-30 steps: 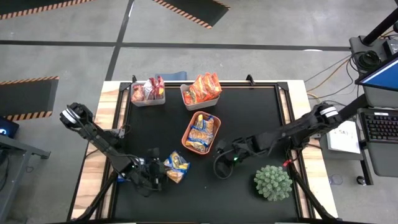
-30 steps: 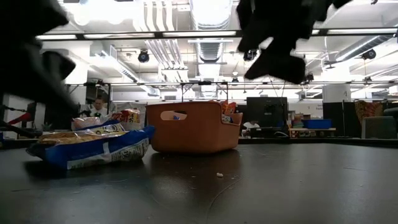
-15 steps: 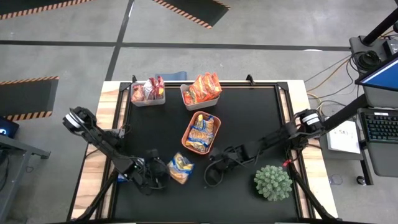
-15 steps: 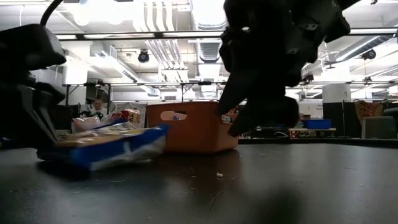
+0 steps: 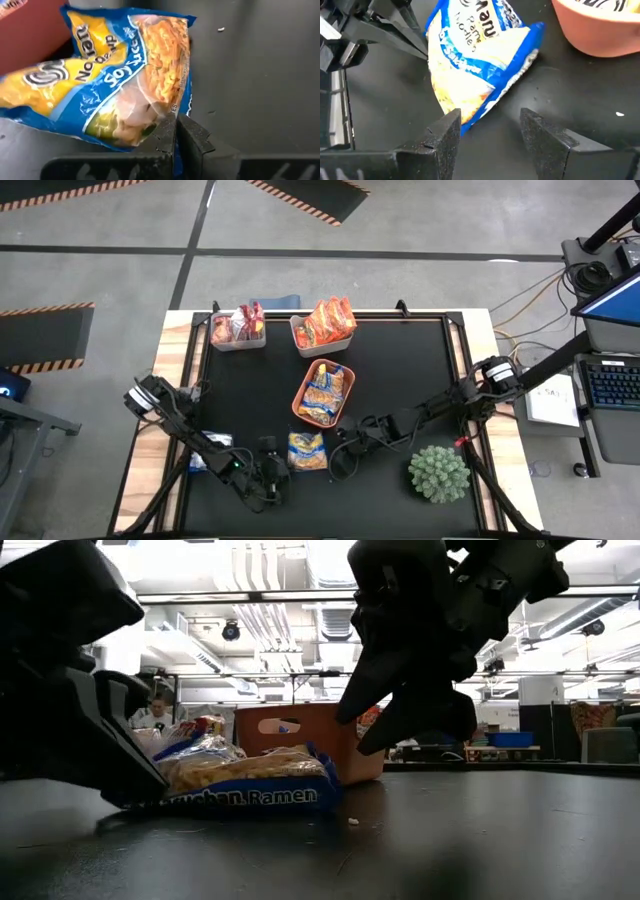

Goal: Sort Maruchan noodles
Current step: Put the blue bag into the orange bin

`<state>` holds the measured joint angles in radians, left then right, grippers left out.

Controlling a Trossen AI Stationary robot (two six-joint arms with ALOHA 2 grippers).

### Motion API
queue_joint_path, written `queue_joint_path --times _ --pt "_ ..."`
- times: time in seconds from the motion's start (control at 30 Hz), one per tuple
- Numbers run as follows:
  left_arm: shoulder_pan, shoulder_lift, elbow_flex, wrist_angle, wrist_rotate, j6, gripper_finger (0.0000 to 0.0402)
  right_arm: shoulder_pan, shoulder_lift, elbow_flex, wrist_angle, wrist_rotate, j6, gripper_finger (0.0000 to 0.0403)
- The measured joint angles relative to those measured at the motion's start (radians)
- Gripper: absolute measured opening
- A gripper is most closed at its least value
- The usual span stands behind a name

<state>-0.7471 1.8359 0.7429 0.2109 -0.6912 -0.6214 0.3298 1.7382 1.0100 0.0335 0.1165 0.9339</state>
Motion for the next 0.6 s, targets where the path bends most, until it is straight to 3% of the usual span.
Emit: queue_joint_path --times 0.3,0.6 --pt "0.000 -0.048 0.007 -0.057 -0.062 0.094 0.0000 0.017 0.001 -0.002 0.008 0.089 -0.008 0.0192" --pt "0.013 -0.049 -0.033 -0.073 -0.114 0.006 0.0000 0.024 0.001 -0.004 0.009 0.131 -0.004 0.0192"
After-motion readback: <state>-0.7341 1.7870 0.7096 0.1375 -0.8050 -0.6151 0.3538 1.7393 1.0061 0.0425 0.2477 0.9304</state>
